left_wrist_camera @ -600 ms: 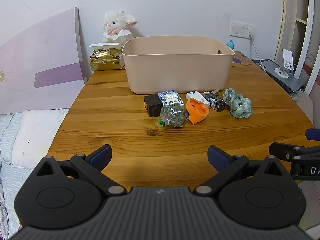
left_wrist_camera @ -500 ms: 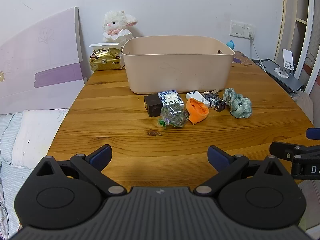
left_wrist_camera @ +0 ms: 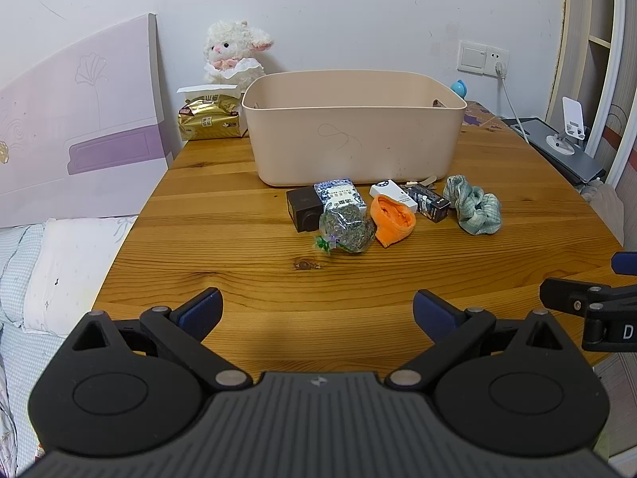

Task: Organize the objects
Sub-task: 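Move both tools toward the items in front of the beige bin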

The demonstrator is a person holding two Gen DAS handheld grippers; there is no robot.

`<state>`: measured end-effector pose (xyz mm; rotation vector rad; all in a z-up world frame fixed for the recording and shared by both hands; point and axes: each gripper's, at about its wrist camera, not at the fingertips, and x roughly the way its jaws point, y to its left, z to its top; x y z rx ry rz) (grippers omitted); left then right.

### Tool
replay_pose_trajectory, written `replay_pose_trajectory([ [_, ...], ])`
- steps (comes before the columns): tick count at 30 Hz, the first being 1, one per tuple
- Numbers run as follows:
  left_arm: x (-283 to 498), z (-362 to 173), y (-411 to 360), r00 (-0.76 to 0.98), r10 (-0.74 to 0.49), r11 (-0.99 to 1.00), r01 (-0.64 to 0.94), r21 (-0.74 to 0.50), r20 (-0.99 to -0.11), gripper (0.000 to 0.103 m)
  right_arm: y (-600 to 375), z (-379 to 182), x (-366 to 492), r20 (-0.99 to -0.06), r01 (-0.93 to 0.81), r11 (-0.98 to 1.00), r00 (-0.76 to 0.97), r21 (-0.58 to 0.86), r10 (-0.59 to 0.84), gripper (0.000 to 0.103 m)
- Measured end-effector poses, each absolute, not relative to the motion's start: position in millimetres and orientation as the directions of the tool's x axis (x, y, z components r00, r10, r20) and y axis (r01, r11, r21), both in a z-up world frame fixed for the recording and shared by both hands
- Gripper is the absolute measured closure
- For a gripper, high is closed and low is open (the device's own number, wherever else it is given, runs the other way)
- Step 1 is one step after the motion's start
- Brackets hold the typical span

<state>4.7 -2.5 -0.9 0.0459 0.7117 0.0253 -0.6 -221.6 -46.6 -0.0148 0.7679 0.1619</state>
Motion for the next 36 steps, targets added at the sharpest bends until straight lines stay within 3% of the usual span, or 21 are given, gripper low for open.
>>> replay_pose_trajectory([
  [36, 22.8, -3.3, -6.1, 0.747, 0.033, 0.998, 0.015, 0.067, -0.664, 0.001, -222.5, -47.8, 19.1, -0.695, -0.155, 0.986, 0.704, 0.053, 0.148, 0.0],
])
